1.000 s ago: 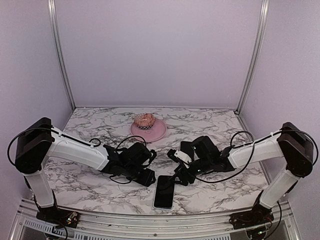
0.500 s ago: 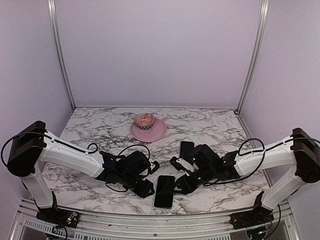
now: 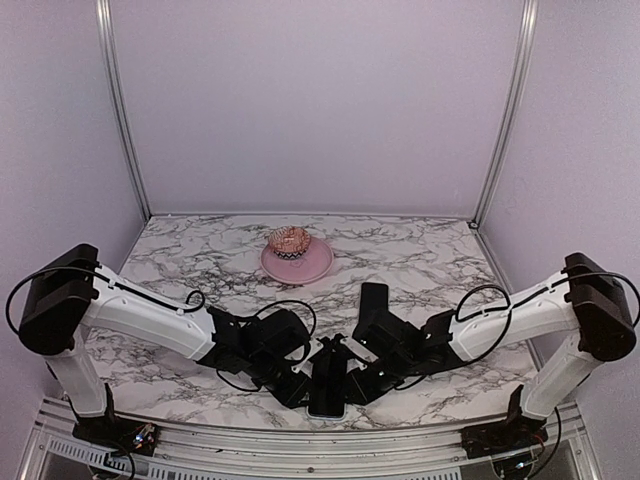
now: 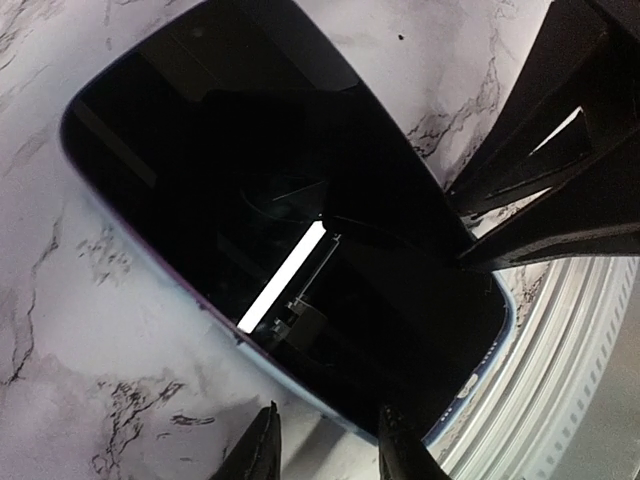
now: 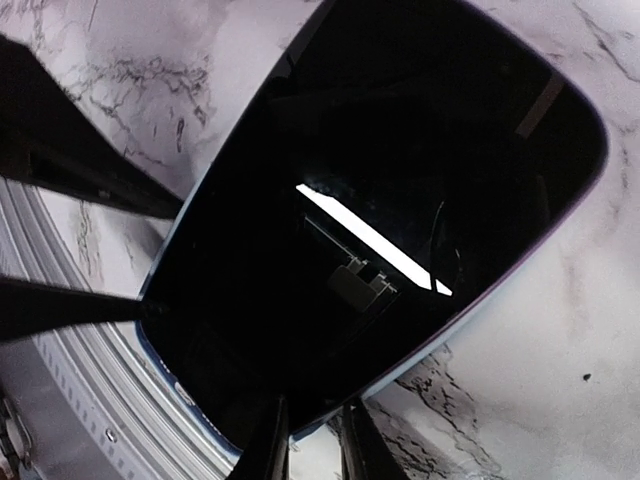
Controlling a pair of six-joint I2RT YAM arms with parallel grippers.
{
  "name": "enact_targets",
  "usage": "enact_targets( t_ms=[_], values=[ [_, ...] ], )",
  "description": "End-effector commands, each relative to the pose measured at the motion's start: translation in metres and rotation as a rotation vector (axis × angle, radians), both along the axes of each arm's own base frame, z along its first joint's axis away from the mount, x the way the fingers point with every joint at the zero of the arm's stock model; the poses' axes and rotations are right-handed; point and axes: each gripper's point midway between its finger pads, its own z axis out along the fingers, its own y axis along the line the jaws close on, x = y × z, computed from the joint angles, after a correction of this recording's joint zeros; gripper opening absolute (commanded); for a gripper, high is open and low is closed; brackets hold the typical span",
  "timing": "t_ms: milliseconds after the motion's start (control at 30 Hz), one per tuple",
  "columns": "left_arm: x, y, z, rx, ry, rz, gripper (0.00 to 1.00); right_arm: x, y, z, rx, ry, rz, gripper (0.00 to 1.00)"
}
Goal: Put the phone into the phone case
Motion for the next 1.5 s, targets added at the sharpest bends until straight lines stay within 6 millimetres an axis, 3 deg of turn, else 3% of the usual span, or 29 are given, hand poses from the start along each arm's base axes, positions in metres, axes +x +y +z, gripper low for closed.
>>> enact_targets(
  t_ms=[0, 300, 467, 633, 767, 800, 867, 933, 967, 1133, 1267, 1467],
  values=[
    [-0.014, -0.004, -0.016, 0.046, 0.035, -0.081, 0.34, 0.028, -0.048, -0.039, -0.297, -0.147, -0.090, 0.17],
    [-0.006, -0.058, 0.003, -0.116, 0.067, -0.161, 0.29, 0.094, -0.059, 0.005, -0.223, -0.263, -0.164, 0.20],
    [0.001, -0.064, 0.028, -0.179, 0.035, -0.158, 0.32, 0.106, -0.068, 0.029, -0.251, -0.324, -0.170, 0.24],
    [0.019, -0.038, 0.048, -0.189, -0.059, -0.079, 0.34, 0.094, -0.072, 0.023, -0.207, -0.263, -0.202, 0.25],
    [0.022, -0.011, 0.034, -0.090, -0.092, -0.060, 0.32, 0.081, -0.068, 0.020, -0.189, -0.194, -0.185, 0.26],
    [0.022, -0.006, 0.032, -0.077, -0.095, -0.048, 0.32, 0.079, -0.066, 0.023, -0.189, -0.193, -0.178, 0.32],
    [0.028, 0.003, 0.032, -0.063, -0.112, 0.003, 0.32, 0.073, -0.065, 0.030, -0.219, -0.199, -0.182, 0.56],
    [0.041, 0.014, 0.037, -0.056, -0.152, 0.070, 0.38, 0.066, -0.060, 0.035, -0.248, -0.200, -0.196, 0.94],
    [0.054, 0.022, 0.042, -0.048, -0.194, 0.125, 0.41, 0.061, -0.055, 0.037, -0.247, -0.187, -0.211, 0.98],
    [0.091, 0.056, 0.064, -0.056, -0.294, 0.314, 0.63, 0.035, -0.024, 0.031, -0.217, -0.125, -0.220, 0.99],
    [0.095, 0.073, 0.077, -0.069, -0.348, 0.361, 0.73, 0.022, -0.011, 0.016, -0.275, -0.095, -0.204, 0.99],
    [0.095, 0.086, 0.079, -0.070, -0.366, 0.400, 0.82, 0.011, -0.003, 0.005, -0.335, -0.079, -0.187, 0.99]
  ],
)
